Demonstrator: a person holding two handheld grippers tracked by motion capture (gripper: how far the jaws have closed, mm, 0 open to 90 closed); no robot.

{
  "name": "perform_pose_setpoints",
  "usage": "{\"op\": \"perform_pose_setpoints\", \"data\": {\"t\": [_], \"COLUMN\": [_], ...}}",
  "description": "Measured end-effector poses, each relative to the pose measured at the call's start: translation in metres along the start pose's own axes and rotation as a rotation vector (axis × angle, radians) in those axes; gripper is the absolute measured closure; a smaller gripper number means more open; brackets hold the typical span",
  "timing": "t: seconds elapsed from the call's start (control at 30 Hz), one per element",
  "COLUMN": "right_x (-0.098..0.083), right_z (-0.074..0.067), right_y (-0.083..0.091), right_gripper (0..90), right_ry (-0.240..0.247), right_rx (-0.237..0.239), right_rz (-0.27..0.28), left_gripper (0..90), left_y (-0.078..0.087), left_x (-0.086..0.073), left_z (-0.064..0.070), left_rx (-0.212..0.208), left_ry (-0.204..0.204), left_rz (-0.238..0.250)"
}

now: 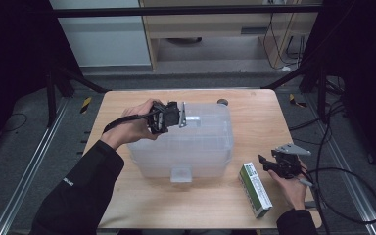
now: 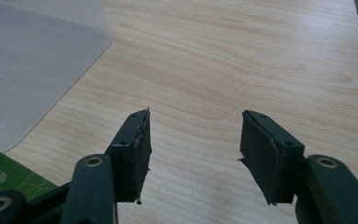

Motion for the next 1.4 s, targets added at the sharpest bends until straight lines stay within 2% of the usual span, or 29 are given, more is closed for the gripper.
{"op": "perform_pose_setpoints", "data": {"t": [0.23, 0.57, 0.83, 1.03, 1.4], "right_x": [0.004, 0.019, 0.035, 0.044, 0.061], "right_z": [0.000, -0.003, -0.010, -0.017, -0.034], "right_y": [0.003, 0.015, 0.027, 0.033, 0.047], "right_gripper": [43.9, 45.0, 49.2, 52.4, 59.1], "right_ry": [-0.001, -0.004, -0.002, 0.008, 0.048], "right_rx": [0.009, 0.024, 0.070, 0.102, 0.158], "right_rz": [0.010, 0.051, 0.083, 0.090, 0.123], "left_gripper": [73.9, 74.1, 74.0, 74.0, 74.0], "left_y": [0.001, 0.002, 0.001, 0.001, 0.003], "left_x": [0.000, 0.001, 0.001, 0.001, 0.001], "left_z": [-0.001, -0.002, -0.004, -0.004, -0.007], "left_rx": [-0.005, -0.014, -0.024, -0.024, -0.021], "left_ry": [-0.017, -0.018, -0.003, -0.006, -0.003], "left_rz": [-0.008, -0.014, -0.003, -0.004, -0.010]}}
Point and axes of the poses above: each handheld gripper's, and its own axes: y roughly backward along the jaws, x roughly out of its top, z roughly to its right, the point moved 1 cm from there along -y, roughly forward along the jaws, and after that the axes turned 3 degrees about -x, right-handed, at the moved point
